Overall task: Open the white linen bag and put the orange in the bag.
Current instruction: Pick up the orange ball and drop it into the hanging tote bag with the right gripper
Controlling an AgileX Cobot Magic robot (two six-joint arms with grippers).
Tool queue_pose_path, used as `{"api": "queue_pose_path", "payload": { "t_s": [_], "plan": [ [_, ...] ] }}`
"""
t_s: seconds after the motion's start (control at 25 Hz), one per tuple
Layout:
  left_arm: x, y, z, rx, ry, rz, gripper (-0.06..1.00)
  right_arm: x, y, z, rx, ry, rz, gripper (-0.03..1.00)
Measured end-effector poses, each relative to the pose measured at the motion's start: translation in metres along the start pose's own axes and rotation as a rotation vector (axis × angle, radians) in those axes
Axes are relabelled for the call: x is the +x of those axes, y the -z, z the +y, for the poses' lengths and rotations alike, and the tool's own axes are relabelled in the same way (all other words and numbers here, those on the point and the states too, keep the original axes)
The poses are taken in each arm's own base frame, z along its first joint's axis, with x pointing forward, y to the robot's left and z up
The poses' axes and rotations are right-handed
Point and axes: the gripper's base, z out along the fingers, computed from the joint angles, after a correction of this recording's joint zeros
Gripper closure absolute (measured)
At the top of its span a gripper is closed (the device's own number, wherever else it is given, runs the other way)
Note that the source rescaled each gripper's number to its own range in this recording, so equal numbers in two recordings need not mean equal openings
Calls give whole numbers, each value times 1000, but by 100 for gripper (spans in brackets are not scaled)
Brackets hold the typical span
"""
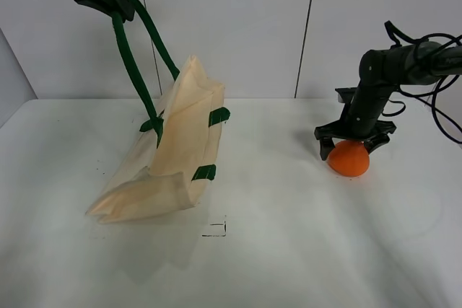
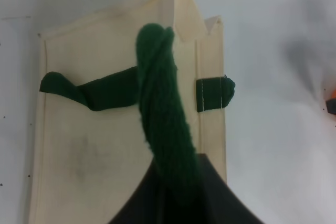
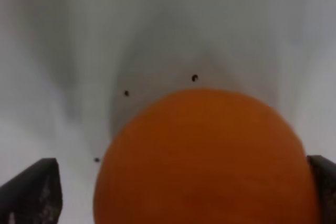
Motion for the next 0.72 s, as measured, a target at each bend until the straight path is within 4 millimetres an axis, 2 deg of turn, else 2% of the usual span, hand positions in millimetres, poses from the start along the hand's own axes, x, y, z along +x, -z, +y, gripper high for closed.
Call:
{"api": "queue_pose_path", "payload": {
  "t_s": [0.08,0.12,0.16,0.2,0.32,0.36,0.44,0.56,0.72],
  "plan": [
    [0,0,0,0,0,0,94,1,-4,0,0,-1,8,-3],
    [0,0,0,0,0,0,94,1,-5,0,0,-1,9,2],
    [0,0,0,0,0,0,94,0,-4,0,0,-1,7,11],
    [0,0,0,0,0,0,94,-1,-3,0,0,-1,5,24],
    [0,0,0,0,0,0,94,-5,4,0,0,-3,18,87],
    [0,0,0,0,0,0,94,-7,10,0,0,-4,16,97],
    [0,0,0,0,0,0,94,-13,22,0,0,-5,12,97],
    [0,0,0,0,0,0,94,-27,54,7,-48,-25,-37,97],
    [0,0,0,0,0,0,94,-47,125,34,-174,-9,-190,97]
  ]
}}
